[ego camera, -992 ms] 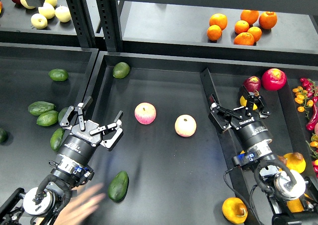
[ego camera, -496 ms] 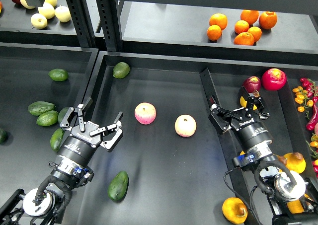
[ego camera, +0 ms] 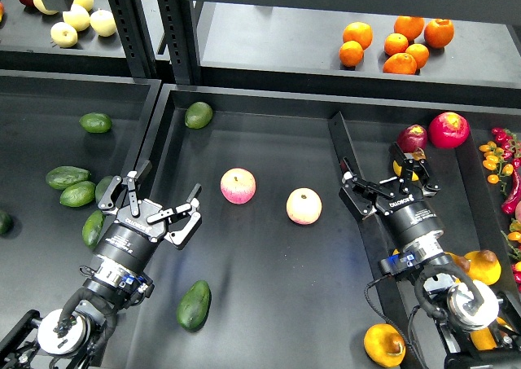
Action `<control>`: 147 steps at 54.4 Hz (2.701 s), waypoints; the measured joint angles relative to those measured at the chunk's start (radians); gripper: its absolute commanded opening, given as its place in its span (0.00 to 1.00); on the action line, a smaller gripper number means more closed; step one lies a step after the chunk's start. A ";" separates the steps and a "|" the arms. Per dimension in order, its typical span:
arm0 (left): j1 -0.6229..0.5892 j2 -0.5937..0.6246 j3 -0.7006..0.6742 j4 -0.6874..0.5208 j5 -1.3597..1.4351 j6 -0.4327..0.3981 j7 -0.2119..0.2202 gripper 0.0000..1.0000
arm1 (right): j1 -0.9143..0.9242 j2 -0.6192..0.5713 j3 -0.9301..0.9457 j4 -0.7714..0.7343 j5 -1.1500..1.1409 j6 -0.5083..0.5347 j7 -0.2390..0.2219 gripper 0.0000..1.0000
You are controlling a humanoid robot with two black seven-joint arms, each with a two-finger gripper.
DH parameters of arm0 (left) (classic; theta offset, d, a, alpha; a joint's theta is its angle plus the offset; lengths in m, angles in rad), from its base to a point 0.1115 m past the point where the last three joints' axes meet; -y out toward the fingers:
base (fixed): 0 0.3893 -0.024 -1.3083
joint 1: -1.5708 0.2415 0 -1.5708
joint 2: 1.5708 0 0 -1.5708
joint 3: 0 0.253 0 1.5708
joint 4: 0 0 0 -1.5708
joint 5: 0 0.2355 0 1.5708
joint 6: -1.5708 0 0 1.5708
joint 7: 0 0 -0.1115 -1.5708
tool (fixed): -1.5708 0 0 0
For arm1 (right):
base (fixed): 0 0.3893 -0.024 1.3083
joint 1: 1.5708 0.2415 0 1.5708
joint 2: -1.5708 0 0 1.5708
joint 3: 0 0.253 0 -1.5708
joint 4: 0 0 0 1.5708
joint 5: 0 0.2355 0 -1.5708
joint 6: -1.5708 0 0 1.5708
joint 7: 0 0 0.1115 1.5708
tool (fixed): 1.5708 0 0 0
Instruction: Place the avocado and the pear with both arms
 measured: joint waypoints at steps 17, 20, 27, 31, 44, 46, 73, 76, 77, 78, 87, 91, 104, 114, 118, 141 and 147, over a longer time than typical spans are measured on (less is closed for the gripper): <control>0.001 0.000 -0.001 0.000 0.000 -0.003 0.002 1.00 | -0.002 0.000 0.001 0.000 0.001 0.000 0.000 1.00; 0.001 0.000 -0.001 0.000 0.000 -0.005 0.005 1.00 | -0.002 0.000 0.001 0.000 0.001 0.000 0.000 1.00; 0.002 0.000 -0.005 0.002 0.000 -0.007 0.010 1.00 | -0.002 0.000 0.001 0.000 0.001 0.000 0.000 1.00; 0.003 0.000 -0.006 0.005 -0.003 -0.008 0.015 1.00 | -0.002 0.000 0.001 0.000 0.001 0.000 0.000 1.00; -0.015 0.000 -0.003 0.010 -0.003 -0.017 0.121 1.00 | -0.002 0.000 0.002 0.002 0.000 0.000 0.000 1.00; -0.038 0.000 0.001 0.012 0.003 -0.026 0.160 1.00 | -0.002 0.000 0.004 0.002 0.000 0.000 0.000 1.00; -0.371 0.435 0.267 0.051 0.049 -0.032 0.297 1.00 | 0.010 0.000 0.009 0.000 -0.002 -0.010 0.000 1.00; -0.406 0.451 0.301 0.056 0.049 -0.032 0.297 1.00 | 0.011 0.000 0.009 0.000 -0.002 -0.011 0.000 1.00; -0.417 0.453 0.313 0.057 0.049 -0.032 0.297 1.00 | 0.011 0.000 0.009 0.000 -0.002 -0.011 0.000 1.00; -0.425 0.455 0.321 0.058 0.049 -0.032 0.297 1.00 | 0.011 0.000 0.009 0.000 -0.002 -0.011 0.000 1.00; -0.521 0.499 0.439 0.063 0.051 -0.032 0.297 1.00 | 0.011 0.000 0.009 0.000 -0.002 -0.012 0.000 1.00; -0.576 0.539 0.507 0.063 0.055 -0.032 0.297 1.00 | 0.013 0.000 0.009 0.000 -0.002 -0.012 0.000 1.00; -0.811 0.616 0.758 0.076 0.103 -0.032 0.297 1.00 | 0.040 0.000 0.009 0.000 -0.005 -0.022 0.000 1.00; -0.999 0.624 0.978 0.119 0.179 -0.032 0.297 1.00 | 0.080 0.000 0.015 0.000 -0.007 -0.078 0.000 1.00; -1.060 0.624 1.059 0.135 0.226 -0.032 0.297 1.00 | 0.091 0.000 0.016 0.000 -0.008 -0.096 0.000 1.00; -1.246 0.551 1.332 0.236 0.514 -0.032 0.297 1.00 | 0.159 0.000 0.019 -0.010 -0.045 -0.125 0.002 1.00; -1.256 0.515 1.382 0.236 0.559 -0.032 0.297 1.00 | 0.174 0.000 0.019 -0.011 -0.056 -0.127 0.002 1.00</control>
